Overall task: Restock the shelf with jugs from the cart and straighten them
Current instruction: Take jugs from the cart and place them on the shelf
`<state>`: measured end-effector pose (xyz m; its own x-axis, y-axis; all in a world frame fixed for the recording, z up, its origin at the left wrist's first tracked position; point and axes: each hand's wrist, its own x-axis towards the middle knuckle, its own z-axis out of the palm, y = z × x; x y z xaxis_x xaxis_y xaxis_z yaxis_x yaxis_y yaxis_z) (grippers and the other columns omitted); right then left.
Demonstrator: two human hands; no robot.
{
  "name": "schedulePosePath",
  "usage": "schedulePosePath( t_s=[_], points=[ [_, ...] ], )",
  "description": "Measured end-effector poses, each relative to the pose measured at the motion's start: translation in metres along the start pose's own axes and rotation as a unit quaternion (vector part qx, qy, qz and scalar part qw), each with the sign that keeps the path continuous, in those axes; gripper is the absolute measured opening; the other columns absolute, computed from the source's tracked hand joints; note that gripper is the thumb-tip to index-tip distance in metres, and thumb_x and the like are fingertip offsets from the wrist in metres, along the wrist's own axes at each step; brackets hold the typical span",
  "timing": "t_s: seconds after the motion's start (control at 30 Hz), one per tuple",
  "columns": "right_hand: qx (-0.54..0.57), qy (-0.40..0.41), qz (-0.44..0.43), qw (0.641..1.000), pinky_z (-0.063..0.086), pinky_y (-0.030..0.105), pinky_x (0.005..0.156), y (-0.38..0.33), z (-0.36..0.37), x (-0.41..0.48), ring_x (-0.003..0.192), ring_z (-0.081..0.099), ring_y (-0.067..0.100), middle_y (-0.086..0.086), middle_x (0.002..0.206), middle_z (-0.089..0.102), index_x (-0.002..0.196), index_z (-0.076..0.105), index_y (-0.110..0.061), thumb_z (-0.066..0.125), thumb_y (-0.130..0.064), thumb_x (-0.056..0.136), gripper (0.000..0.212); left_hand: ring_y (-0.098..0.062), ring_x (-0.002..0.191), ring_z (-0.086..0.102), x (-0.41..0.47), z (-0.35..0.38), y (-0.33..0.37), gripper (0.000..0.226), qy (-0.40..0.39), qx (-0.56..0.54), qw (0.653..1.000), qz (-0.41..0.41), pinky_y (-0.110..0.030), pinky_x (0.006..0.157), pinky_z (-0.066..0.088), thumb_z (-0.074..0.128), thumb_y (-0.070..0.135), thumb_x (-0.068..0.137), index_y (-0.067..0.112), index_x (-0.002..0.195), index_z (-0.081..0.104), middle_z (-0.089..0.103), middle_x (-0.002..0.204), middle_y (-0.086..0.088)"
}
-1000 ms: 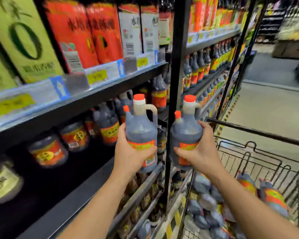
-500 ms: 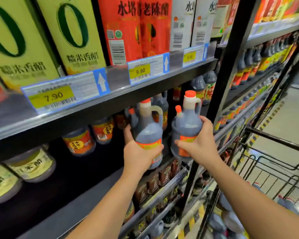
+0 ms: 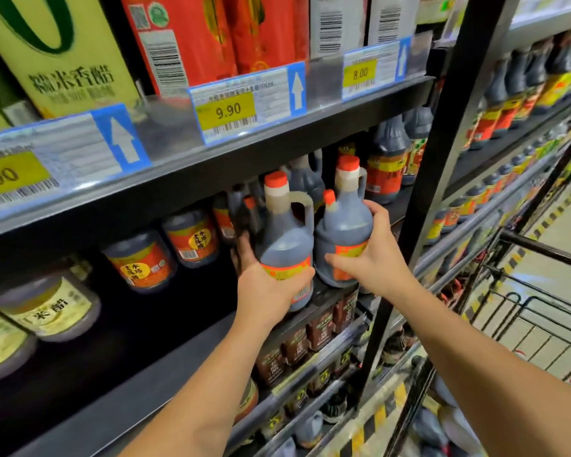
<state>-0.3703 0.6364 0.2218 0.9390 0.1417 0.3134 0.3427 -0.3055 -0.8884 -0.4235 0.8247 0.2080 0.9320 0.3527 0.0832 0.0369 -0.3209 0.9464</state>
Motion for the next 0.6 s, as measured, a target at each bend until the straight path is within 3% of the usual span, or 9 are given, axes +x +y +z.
schedulePosePath(
  t_s=[0.03,0.13,0.23,0.33,0.43,0.53,0.6],
  points=[
    [0.002,-0.011,0.001,1.000,0.047,0.008,0.075,0.002,-0.002,0.003,0.109,0.055,0.000,-0.006,0.128,0.048,0.138,0.023,-0.029,0.083,-0.016,0.071,0.091,-0.017,0.116,0.059,0.001,0.001,0.001,0.122,0.008,0.003,1.000,0.005,-0.039,0.094,0.053,0.083,0.052,0.046,0.044,0.145,0.013,0.057,0.135,-0.003],
    [-0.010,-0.032,0.014,0.999,0.046,0.006,0.074,0.007,-0.006,0.012,0.106,0.054,-0.005,-0.012,0.123,0.050,0.140,0.022,-0.032,0.083,-0.017,0.070,0.094,-0.019,0.120,0.057,0.000,0.005,0.004,0.122,0.015,0.001,1.000,0.010,-0.042,0.099,0.050,0.082,0.054,0.044,0.039,0.147,0.017,0.052,0.141,-0.007],
    [-0.031,-0.039,0.034,0.998,0.045,0.005,0.066,0.011,-0.009,0.018,0.094,0.055,-0.013,-0.023,0.112,0.051,0.145,0.020,-0.029,0.081,-0.019,0.070,0.097,-0.008,0.116,0.058,-0.002,0.009,0.002,0.111,0.041,-0.001,0.999,0.030,-0.041,0.100,0.050,0.085,0.043,0.050,0.072,0.121,0.005,0.051,0.138,-0.001],
    [-0.045,-0.054,0.029,0.997,0.046,0.006,0.064,0.015,-0.009,0.023,0.088,0.056,-0.017,-0.020,0.107,0.052,0.144,0.020,-0.022,0.079,-0.013,0.072,0.093,-0.012,0.115,0.059,-0.001,0.012,0.001,0.106,0.051,0.008,0.998,0.022,-0.038,0.098,0.051,0.081,0.050,0.046,0.074,0.109,-0.002,0.051,0.137,-0.004],
    [-0.067,-0.065,0.034,0.995,0.052,0.019,0.066,0.013,-0.009,0.027,0.089,0.061,0.000,-0.018,0.106,0.054,0.143,0.017,-0.029,0.077,-0.016,0.073,0.093,-0.013,0.117,0.059,0.000,0.015,0.002,0.113,0.037,-0.002,0.999,0.020,-0.036,0.097,0.051,0.083,0.046,0.049,0.063,0.126,0.002,0.054,0.136,-0.006],
    [-0.085,-0.070,0.036,0.993,0.055,0.036,0.072,0.012,-0.008,0.030,0.090,0.063,0.014,-0.011,0.106,0.058,0.141,0.015,-0.034,0.076,-0.017,0.073,0.092,-0.028,0.134,0.047,0.005,0.019,0.001,0.126,0.006,-0.006,1.000,0.005,-0.045,0.105,0.045,0.085,0.047,0.048,0.036,0.148,0.008,0.046,0.145,-0.014],
    [-0.086,-0.073,0.041,0.993,0.055,0.038,0.072,0.011,-0.006,0.031,0.091,0.063,0.015,-0.009,0.108,0.057,0.139,0.016,-0.035,0.075,-0.018,0.072,0.091,-0.030,0.136,0.045,0.008,0.021,0.000,0.126,-0.006,0.003,1.000,-0.014,-0.044,0.104,0.046,0.082,0.053,0.046,0.021,0.151,0.019,0.047,0.145,-0.015]
  ],
)
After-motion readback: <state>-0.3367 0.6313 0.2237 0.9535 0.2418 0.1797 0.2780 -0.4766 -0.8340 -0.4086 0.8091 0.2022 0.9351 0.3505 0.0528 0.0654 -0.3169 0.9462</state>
